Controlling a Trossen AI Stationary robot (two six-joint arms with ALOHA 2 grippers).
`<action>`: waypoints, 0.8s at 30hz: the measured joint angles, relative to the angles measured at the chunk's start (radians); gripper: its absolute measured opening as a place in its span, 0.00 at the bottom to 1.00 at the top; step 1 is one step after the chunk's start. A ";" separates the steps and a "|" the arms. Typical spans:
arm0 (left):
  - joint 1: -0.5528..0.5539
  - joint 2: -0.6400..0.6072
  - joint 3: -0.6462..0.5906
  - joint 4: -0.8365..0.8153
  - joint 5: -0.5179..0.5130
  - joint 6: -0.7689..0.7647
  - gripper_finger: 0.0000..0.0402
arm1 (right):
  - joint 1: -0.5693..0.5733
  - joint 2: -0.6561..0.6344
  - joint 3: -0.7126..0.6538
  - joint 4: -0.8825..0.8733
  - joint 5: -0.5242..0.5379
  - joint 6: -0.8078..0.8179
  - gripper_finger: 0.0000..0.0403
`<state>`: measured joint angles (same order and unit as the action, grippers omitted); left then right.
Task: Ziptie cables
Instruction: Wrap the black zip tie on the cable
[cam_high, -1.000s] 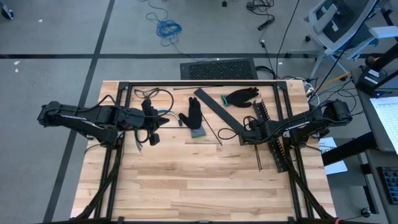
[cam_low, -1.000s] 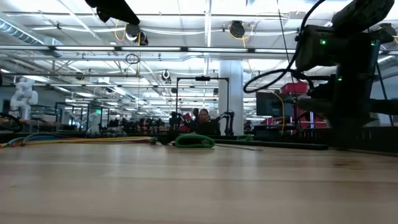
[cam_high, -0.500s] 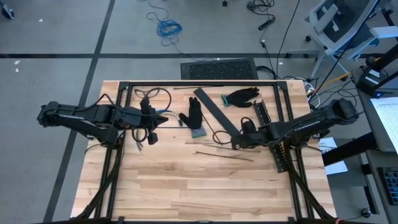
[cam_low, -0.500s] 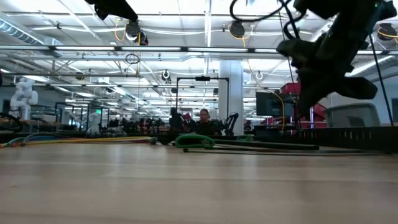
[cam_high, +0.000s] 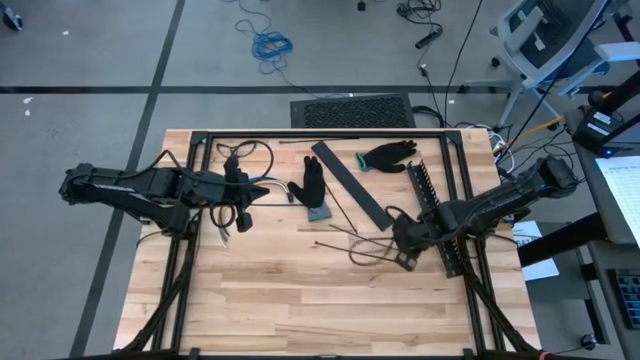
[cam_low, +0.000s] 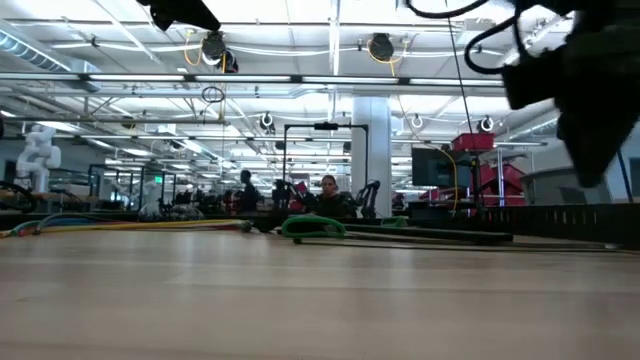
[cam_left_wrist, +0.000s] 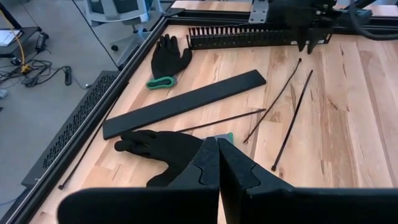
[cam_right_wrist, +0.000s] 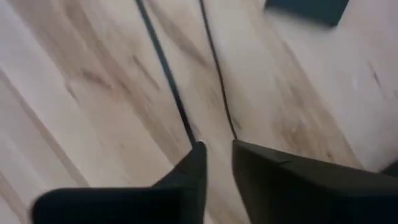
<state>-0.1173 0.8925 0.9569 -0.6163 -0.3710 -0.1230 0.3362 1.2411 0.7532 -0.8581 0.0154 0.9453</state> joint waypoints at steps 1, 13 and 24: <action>0.000 0.000 0.000 0.000 0.000 0.000 0.00 | 0.015 0.000 0.000 -0.009 0.001 0.002 0.22; 0.000 0.005 0.000 0.001 -0.026 -0.003 0.00 | 0.049 0.061 -0.050 -0.034 0.010 -0.052 0.36; 0.000 0.005 -0.001 0.000 -0.026 -0.083 0.00 | 0.017 0.128 -0.108 0.090 0.008 -0.207 0.33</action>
<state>-0.1173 0.8970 0.9562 -0.6159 -0.3973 -0.2057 0.3534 1.3688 0.6455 -0.7677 0.0232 0.7388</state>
